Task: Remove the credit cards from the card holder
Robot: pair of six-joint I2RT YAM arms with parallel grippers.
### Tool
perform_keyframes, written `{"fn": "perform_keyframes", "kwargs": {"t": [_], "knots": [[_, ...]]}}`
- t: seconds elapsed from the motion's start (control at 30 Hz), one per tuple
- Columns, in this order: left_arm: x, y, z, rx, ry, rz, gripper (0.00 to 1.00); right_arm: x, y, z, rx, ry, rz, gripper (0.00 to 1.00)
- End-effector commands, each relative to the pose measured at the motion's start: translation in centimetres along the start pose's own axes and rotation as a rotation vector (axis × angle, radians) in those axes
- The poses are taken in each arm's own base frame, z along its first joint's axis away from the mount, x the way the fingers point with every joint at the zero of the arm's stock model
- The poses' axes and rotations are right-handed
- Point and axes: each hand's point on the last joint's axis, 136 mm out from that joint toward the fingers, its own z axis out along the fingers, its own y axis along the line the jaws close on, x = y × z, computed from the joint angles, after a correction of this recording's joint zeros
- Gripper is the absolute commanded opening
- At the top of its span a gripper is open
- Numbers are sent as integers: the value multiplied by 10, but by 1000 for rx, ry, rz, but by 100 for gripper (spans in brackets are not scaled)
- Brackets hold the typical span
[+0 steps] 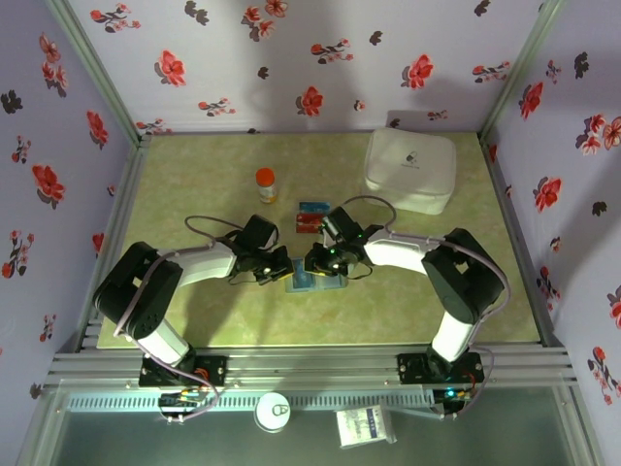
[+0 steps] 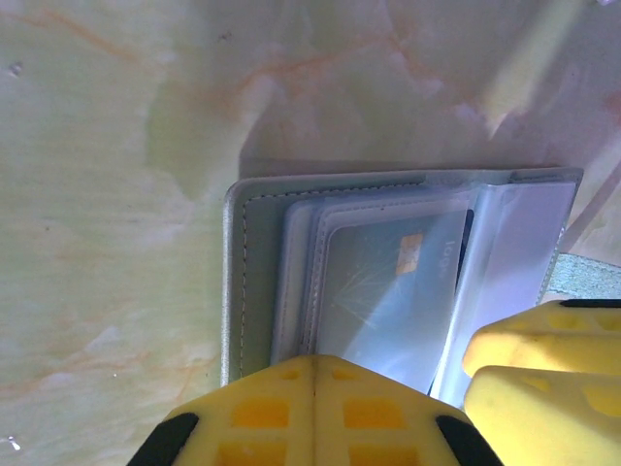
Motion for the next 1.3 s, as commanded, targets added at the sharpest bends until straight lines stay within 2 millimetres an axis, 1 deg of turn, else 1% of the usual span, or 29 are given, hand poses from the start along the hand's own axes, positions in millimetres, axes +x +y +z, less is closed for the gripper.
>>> {"fn": "perform_keyframes", "kwargs": {"t": [0.0, 0.2, 0.37, 0.53, 0.67, 0.83, 1.13, 1.27], "knots": [[1, 13, 2, -48, 10, 6, 0, 0, 7, 5, -23, 13, -5, 24], [2, 14, 2, -50, 13, 6, 0, 0, 6, 10, -30, 21, -4, 22], [1, 14, 2, -51, 12, 5, 1, 2, -1, 13, 0, 23, -2, 22], [1, 13, 0, -51, 11, 6, 1, 4, -19, 6, 96, 11, -18, 22], [2, 13, 0, -48, 13, 4, 1, 5, -23, 1, 128, 9, -28, 22], [0, 8, -3, -34, 7, 6, 1, 3, -19, -5, 124, -7, -37, 22], [-2, -13, -19, 16, -15, 25, 1, -2, -5, -19, 86, -44, -59, 23], [-1, -25, -16, 35, -15, 40, 0, -3, -4, -22, 83, -56, -63, 23]]}}
